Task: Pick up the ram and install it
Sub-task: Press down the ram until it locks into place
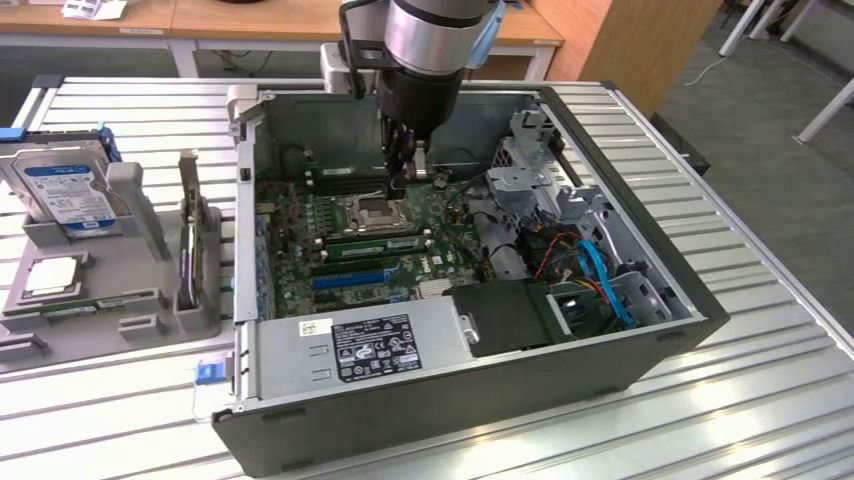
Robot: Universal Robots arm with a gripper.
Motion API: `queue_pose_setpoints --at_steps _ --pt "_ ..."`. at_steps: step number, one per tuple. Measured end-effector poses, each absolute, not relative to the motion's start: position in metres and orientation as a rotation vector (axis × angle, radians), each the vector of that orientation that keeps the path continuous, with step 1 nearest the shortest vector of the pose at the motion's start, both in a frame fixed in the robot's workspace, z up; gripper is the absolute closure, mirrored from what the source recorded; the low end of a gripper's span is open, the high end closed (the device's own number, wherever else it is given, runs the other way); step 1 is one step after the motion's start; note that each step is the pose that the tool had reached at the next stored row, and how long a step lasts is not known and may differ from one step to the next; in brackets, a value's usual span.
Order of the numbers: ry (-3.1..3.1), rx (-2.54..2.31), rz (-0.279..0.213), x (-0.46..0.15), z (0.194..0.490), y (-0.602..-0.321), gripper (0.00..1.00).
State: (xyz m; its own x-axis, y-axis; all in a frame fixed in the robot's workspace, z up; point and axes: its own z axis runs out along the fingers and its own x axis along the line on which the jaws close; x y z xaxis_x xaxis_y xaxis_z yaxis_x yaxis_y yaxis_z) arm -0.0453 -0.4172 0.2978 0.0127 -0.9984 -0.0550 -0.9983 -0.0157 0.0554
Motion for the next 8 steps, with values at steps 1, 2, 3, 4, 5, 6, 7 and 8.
queue_pose_setpoints --at_steps 1,2,3,4,5,6,7,8 --pt "-2.203 2.234 -0.122 -0.0452 0.2977 -0.4171 0.9" --pt "-2.201 2.233 -0.119 -0.0452 0.2977 -0.417 0.9" --pt "-2.2 2.231 -0.117 -0.0452 0.2977 -0.4171 0.9" --pt "-2.199 2.23 -0.115 -0.0452 0.2978 -0.4172 0.9" --pt "-2.197 2.228 -0.113 -0.0452 0.2978 -0.4172 0.9" --pt "-2.196 2.227 -0.112 -0.0452 0.2978 -0.4171 0.9" --pt "-2.195 2.225 -0.111 -0.0452 0.2979 -0.4172 0.9" --pt "-2.194 2.224 -0.11 -0.0452 0.2982 -0.4172 0.9"
